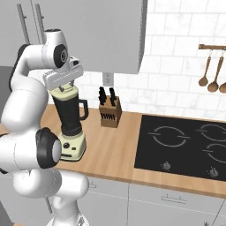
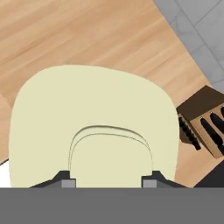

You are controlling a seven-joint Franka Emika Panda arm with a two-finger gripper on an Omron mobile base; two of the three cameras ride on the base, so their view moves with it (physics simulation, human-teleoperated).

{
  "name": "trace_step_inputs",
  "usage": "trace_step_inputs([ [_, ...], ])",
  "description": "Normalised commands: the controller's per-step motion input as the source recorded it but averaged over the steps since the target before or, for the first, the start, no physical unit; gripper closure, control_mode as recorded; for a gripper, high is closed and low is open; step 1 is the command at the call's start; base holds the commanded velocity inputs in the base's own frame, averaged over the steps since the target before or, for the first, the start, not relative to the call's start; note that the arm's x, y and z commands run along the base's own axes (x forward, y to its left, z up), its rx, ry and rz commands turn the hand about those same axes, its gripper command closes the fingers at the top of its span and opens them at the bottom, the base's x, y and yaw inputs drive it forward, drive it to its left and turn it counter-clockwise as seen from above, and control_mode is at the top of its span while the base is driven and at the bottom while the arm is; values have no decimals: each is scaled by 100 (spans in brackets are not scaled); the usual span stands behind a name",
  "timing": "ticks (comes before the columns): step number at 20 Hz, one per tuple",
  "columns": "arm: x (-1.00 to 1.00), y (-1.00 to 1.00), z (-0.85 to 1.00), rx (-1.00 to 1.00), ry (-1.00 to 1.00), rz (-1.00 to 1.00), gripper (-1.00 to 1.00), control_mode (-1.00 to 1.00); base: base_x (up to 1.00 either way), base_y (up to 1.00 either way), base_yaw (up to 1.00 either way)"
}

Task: Close the lid blender by securely placing the lid on top.

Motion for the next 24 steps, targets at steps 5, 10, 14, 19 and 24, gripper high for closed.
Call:
trace_step_inputs([
  [5,33,0,0,0,0,0,100,-100,0,0,0],
  [10,34,0,0,0,0,0,100,-100,0,0,0],
  [14,32,0,0,2,0,-1,100,-100,0,0,0],
  [19,21,0,8,7,0,-1,100,-100,0,0,0],
  [24,13,0,21,5,0,-2,100,-100,0,0,0],
])
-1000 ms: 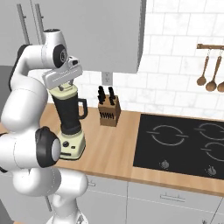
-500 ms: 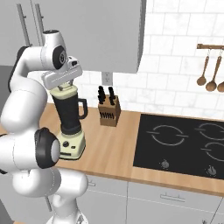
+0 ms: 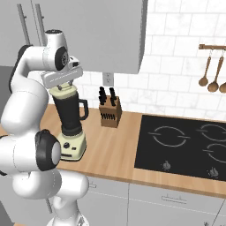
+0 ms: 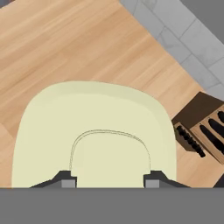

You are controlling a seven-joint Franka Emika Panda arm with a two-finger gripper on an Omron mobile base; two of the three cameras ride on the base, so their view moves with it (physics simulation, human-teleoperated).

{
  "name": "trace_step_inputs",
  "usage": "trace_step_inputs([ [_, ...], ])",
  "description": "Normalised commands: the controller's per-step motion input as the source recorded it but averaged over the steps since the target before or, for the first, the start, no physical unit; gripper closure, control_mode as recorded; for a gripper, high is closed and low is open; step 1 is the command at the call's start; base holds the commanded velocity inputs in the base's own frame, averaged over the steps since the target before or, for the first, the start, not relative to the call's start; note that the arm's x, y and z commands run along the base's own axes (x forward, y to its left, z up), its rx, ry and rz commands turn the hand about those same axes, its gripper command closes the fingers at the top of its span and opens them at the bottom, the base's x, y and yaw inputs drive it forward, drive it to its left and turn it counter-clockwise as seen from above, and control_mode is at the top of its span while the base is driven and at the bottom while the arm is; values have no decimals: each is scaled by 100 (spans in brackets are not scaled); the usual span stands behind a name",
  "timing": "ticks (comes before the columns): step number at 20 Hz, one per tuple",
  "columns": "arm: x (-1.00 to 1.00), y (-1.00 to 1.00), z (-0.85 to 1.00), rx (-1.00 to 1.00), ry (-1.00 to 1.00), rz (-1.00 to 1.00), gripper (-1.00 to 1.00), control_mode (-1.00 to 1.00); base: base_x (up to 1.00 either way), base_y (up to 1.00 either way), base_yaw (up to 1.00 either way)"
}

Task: Close the lid blender by securely placing the lid on top.

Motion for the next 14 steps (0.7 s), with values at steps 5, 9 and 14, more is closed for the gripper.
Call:
trace_step_inputs([
  [5,30,0,0,0,-2,0,100,-100,0,0,0],
  [9,27,-14,-19,0,-9,0,100,-100,0,0,0],
  [14,3,-34,-30,0,-6,0,100,-100,0,0,0],
])
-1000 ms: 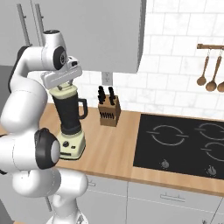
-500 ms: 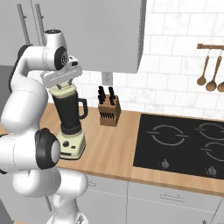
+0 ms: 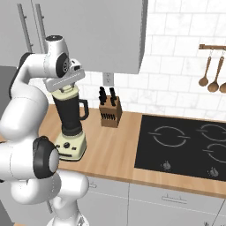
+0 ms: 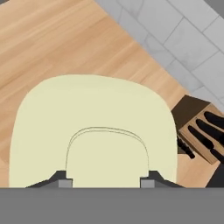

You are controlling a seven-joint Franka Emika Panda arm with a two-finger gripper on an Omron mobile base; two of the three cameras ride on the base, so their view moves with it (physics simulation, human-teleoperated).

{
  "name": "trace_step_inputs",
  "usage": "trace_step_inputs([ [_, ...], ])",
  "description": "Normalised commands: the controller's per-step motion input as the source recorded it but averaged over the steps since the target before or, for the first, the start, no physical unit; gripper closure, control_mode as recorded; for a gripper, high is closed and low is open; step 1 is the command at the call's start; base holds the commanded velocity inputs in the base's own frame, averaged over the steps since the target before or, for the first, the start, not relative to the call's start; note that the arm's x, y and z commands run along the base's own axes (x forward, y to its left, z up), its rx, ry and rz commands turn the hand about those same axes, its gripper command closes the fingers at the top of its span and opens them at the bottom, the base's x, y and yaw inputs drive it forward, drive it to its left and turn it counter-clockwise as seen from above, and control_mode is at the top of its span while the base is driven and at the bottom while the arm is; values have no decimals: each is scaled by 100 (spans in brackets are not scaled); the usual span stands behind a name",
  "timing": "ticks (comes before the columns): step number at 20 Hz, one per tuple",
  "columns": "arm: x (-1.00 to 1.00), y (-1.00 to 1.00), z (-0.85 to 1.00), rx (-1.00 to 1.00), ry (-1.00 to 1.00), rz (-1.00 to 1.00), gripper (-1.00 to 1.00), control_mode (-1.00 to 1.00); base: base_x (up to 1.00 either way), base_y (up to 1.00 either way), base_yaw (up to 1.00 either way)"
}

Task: Close the lid blender by securely placing the lid on top.

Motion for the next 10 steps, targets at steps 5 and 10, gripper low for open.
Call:
trace_step_inputs([
  [5,11,-14,-11,0,0,0,100,-100,0,0,0],
  [10,1,0,-5,1,0,0,100,-100,0,0,0],
])
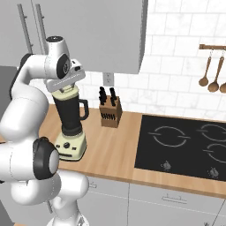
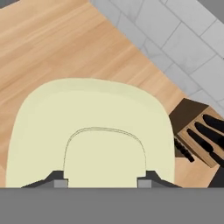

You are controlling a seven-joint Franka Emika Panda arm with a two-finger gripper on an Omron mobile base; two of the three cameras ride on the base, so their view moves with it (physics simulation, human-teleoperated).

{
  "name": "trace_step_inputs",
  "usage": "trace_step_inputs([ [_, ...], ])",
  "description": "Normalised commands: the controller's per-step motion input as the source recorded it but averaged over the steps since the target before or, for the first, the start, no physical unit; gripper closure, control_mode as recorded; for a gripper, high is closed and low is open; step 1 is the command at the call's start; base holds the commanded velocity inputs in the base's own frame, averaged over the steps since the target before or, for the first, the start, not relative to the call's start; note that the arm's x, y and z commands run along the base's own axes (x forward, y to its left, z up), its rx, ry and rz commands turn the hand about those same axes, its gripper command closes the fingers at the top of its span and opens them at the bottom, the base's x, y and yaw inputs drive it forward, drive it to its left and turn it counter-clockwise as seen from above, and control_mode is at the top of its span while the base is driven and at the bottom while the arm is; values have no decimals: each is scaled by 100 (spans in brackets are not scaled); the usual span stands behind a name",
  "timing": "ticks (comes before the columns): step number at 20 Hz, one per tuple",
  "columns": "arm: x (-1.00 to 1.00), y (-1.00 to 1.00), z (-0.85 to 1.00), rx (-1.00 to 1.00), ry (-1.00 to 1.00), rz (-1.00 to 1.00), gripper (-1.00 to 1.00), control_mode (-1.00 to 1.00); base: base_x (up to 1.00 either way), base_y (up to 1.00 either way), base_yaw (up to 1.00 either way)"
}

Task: Close the lid blender by securely placing the lid on top.

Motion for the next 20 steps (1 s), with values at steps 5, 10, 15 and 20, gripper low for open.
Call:
trace_step_inputs([
  [5,0,0,0,0,0,0,100,-100,0,0,0],
  [10,0,0,0,1,0,0,-100,-100,0,0,0],
  [15,0,0,0,2,-1,0,-100,-100,0,0,0],
  [20,-1,0,1,8,-6,0,-100,-100,0,0,0],
])
